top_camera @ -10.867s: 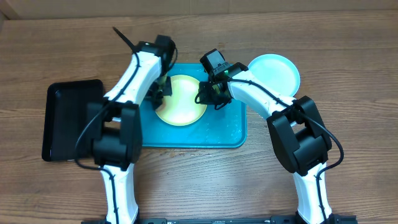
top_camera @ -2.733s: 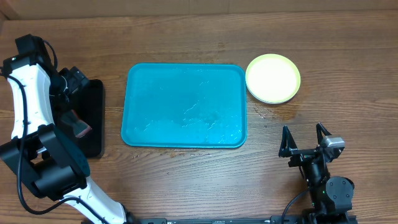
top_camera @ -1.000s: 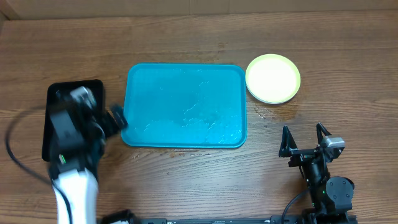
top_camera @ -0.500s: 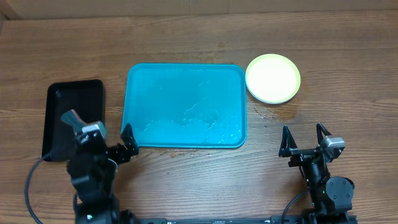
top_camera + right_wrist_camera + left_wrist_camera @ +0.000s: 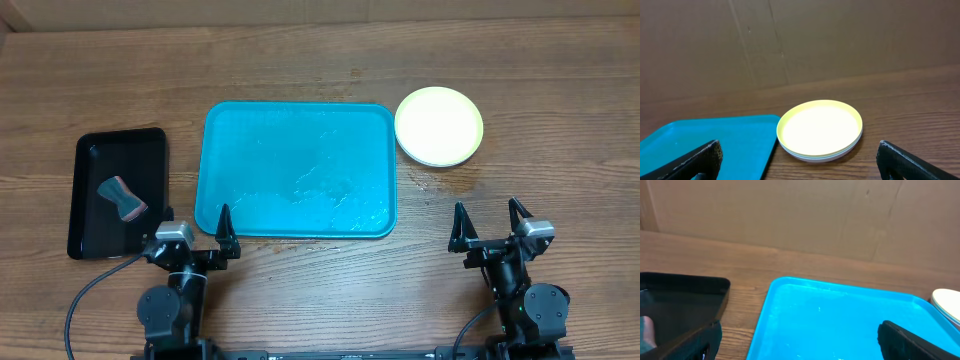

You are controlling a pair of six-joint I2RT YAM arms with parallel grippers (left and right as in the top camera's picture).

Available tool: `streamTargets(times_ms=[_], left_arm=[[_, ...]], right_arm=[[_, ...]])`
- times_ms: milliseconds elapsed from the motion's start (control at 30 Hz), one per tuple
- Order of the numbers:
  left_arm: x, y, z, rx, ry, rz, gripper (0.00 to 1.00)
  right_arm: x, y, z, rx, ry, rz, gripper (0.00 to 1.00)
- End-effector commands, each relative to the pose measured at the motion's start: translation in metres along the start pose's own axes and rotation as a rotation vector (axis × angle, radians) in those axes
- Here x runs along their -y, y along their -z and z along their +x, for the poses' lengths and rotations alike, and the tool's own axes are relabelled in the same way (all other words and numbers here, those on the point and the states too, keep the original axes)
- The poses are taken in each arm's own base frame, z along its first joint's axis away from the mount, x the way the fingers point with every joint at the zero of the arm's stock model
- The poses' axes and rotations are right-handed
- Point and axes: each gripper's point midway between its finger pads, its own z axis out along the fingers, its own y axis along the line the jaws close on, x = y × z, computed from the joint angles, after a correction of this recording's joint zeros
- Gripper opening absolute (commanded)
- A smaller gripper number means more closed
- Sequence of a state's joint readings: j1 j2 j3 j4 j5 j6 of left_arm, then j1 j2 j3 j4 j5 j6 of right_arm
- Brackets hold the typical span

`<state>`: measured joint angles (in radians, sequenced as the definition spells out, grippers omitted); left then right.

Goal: Clean dirty plates on tray and stack at the side

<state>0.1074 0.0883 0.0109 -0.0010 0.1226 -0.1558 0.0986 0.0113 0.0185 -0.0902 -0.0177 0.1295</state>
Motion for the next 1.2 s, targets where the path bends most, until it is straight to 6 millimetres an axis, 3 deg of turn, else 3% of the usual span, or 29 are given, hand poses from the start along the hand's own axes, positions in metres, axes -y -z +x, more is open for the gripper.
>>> streamTargets(times_ms=[0, 1167], left_arm=[[-0.0081, 0.0052, 0.0003, 0.017, -0.025, -0.066, 1.00], [-0.0057, 0.0046, 0.0022, 0.007, -0.104, -0.056, 1.00]], right_arm=[[0.0034, -0.0001, 0.0011, 0.007, 0.006, 0.016, 1.00], [0.0034, -0.0001, 0.0011, 0.007, 0.006, 0.016, 1.00]])
